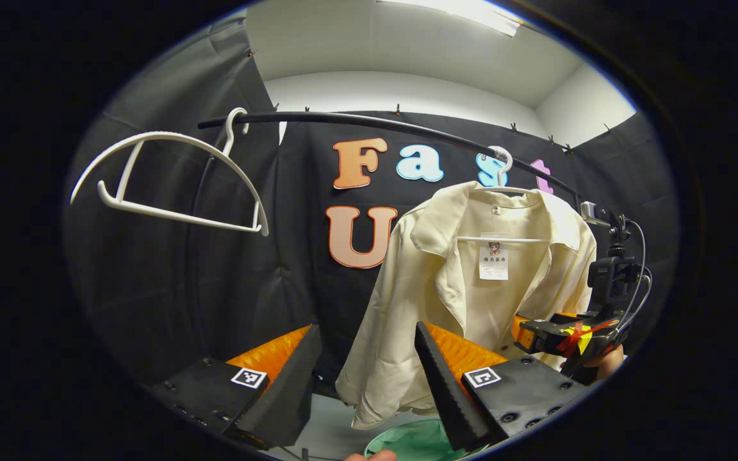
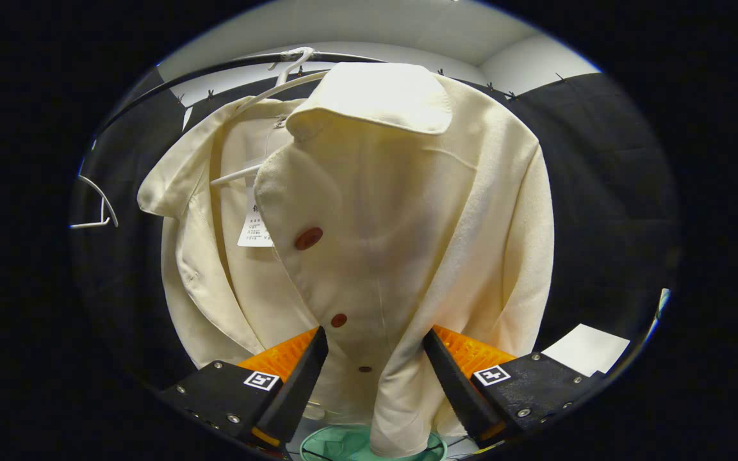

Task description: Grasp the clothes on the hanger with both hands and then place them into the laundry hamper below.

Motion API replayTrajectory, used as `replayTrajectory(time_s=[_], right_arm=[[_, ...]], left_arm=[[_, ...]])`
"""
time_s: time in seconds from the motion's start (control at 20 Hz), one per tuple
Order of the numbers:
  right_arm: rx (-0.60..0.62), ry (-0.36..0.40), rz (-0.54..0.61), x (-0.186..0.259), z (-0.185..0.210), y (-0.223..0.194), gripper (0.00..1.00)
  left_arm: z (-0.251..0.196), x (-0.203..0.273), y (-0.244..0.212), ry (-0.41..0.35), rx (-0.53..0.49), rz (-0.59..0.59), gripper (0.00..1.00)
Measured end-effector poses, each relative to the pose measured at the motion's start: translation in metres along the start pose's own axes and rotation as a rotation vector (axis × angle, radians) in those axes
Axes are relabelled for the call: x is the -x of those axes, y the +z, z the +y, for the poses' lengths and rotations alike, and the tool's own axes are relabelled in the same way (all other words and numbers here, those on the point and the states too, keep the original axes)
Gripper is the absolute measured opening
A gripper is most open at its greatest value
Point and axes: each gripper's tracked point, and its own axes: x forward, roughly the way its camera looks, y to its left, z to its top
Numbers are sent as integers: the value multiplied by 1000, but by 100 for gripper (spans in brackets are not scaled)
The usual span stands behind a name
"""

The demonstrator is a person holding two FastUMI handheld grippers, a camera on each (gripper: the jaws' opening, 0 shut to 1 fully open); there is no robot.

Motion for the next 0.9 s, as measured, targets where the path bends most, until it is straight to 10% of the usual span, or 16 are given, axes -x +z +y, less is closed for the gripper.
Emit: replayTrajectory(time_s=[0.7,0.9], right_arm=[[-92,-188,-67,-51,-50,25,94],[-112,-170,-75,-42,-69,36,46]], left_arm=[[23,8,-13,58,14,33,100],[6,-1,-19,19,11,38,100]])
